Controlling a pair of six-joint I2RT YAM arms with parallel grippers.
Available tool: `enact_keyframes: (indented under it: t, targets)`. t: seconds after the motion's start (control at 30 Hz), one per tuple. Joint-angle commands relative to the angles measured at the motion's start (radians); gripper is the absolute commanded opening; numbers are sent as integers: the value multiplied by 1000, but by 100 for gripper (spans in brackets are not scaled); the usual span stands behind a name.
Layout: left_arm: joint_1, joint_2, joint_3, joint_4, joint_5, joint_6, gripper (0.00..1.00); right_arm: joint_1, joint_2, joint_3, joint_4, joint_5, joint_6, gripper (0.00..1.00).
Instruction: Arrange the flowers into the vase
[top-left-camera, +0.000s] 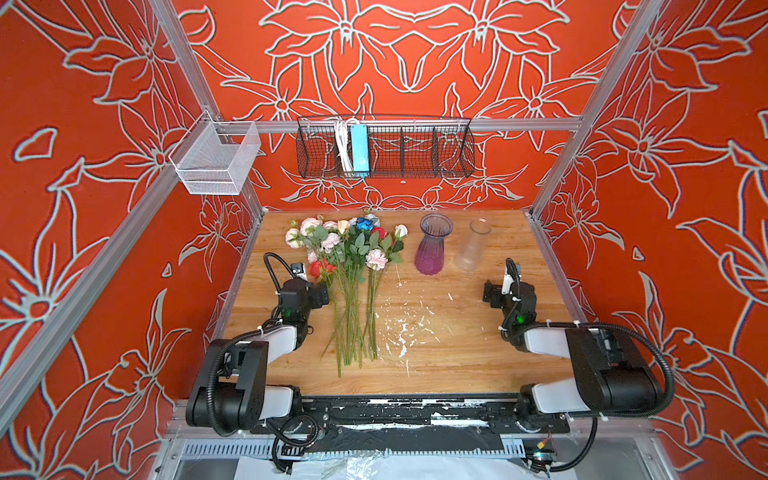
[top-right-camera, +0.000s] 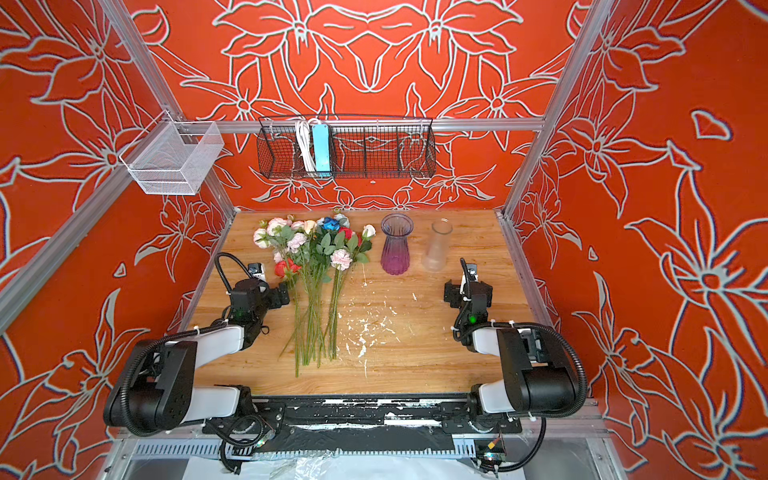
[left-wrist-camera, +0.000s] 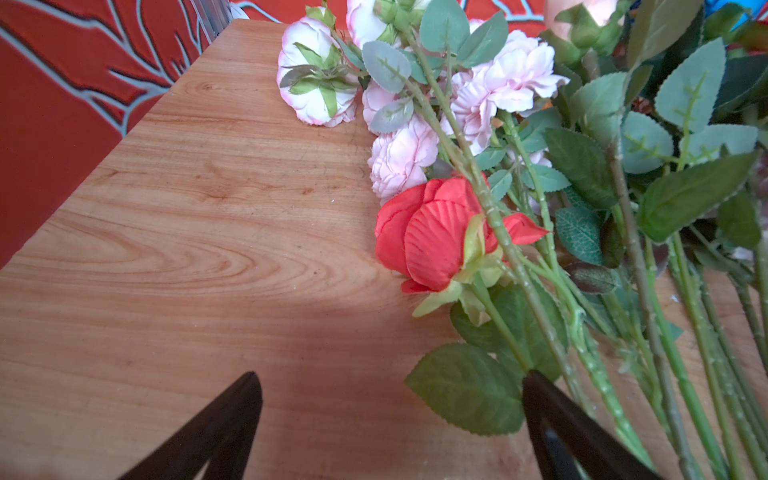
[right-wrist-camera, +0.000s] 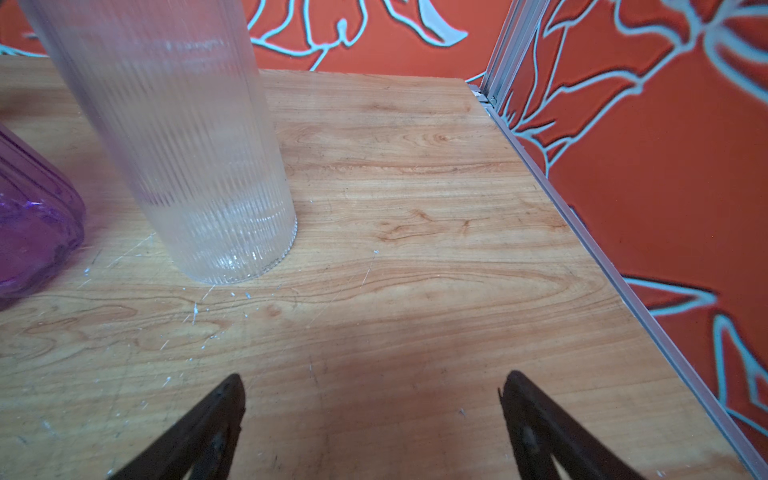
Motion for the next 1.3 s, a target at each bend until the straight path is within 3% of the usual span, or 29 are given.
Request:
enact_keyframes:
  t: [0.0, 0.13, 0.23, 0.37, 0.43, 0.47, 0.57, 0.6, 0.7, 0.77, 0.83, 0.9, 1.03, 1.17, 1.27]
  targets:
    - [3, -5, 13, 11, -2, 9, 97, 3, -10, 20, -1, -12, 0, 97]
    - [1, -146, 164, -328, -30, 5, 97, 22, -42, 41, -38, 29, -8, 97]
    - [0, -319, 212, -465, -27, -4, 97, 54, -136, 221, -437, 142, 25, 98]
    - [-1, -574, 247, -581, 10, -80, 97, 58, -182, 490, -929, 213, 293, 97]
    - [-1, -655, 284, -665, 10, -153, 97, 57, -189, 597, -1127, 155, 387, 97]
    - [-1, -688, 312, -725, -1, -213, 97, 56, -196, 626, -1174, 93, 374, 97]
    - [-1, -770, 414, -924, 0, -429, 97, 48, -240, 626, -1222, 41, 561, 97]
    - [-2, -803, 417, -935, 19, -450, 97, 44, -260, 613, -1204, -12, 567, 97]
    - [-1, -922, 365, -848, 116, -395, 97, 44, -324, 583, -1158, -158, 563, 81]
    - [-2, -975, 347, -785, 95, -380, 97, 46, -340, 609, -1206, -189, 567, 75]
    - [-1, -972, 345, -763, -18, -419, 97, 47, -335, 654, -1281, -210, 556, 70]
    - [-1, -916, 391, -781, -29, -405, 97, 50, -323, 694, -1336, -222, 546, 65]
    - [-1, -735, 528, -839, 87, -442, 97, 62, -299, 762, -1404, -264, 549, 64]
    - [-1, -646, 500, -652, 142, -559, 97, 91, -275, 839, -1454, -261, 566, 62]
    - [0, -544, 568, -646, 170, -652, 98, 125, -247, 913, -1509, -247, 586, 61]
